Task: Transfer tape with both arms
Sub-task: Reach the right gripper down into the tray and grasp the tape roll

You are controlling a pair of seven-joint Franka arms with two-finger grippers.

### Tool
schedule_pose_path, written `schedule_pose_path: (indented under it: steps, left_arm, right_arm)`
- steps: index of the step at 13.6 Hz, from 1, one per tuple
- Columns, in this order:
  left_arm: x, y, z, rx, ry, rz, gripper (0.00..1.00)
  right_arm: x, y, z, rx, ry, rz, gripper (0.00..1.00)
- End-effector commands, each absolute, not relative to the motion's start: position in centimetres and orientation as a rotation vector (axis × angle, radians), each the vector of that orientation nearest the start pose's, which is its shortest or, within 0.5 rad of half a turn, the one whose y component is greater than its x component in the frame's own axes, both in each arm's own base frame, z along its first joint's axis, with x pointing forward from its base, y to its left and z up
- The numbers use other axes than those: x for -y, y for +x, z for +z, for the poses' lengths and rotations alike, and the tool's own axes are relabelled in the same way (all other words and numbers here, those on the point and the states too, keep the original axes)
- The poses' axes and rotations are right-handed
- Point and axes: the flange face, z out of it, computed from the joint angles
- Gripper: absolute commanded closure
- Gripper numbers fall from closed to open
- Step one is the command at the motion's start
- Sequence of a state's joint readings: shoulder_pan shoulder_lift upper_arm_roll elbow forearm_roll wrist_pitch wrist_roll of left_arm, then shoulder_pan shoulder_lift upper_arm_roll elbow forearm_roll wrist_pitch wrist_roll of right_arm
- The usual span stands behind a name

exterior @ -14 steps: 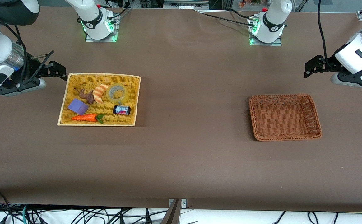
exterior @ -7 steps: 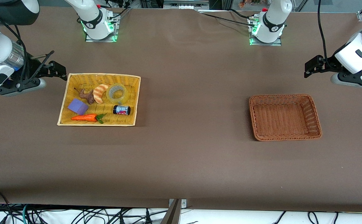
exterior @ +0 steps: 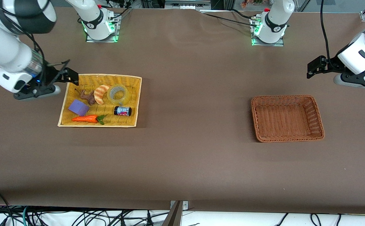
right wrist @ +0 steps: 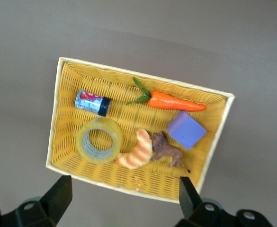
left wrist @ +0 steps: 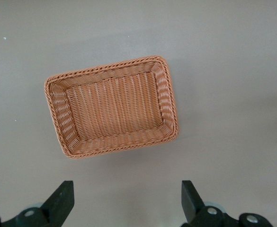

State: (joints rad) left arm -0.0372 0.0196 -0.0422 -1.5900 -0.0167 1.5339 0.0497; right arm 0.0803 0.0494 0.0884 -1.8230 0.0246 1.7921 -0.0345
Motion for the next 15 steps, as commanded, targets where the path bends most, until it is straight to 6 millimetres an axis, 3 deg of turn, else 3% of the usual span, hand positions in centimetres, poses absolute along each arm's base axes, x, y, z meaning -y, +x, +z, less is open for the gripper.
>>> schedule_pose_path:
  steps: [1,4,7,12,15]
  left_arm:
    - [4.6,55.7,60.8,-0.215,-3.164,0.112,0.0]
    - [4.4,55.7,60.8,-0.212,-3.164,0.112,0.0]
    - [4.5,55.6,60.8,-0.215,-3.164,0.115,0.0]
    - [4.6,55.7,60.8,-0.217,-3.165,0.112,0.0]
    - [4.8,55.6,60.8,-0.22,-3.165,0.112,0.0]
  right_arm:
    - [-12.2,55.2,44.2,0.234,-3.125,0.072,0.0]
    - [-13.5,53.6,37.1,0.25,-3.122,0.032,0.0]
    - [-13.1,50.9,30.6,0.242,-3.116,0.009,0.0]
    - [-12.9,49.0,24.6,0.231,-3.114,0.146,0.0]
    - [-12.8,48.0,22.3,0.229,-3.109,0.127,0.0]
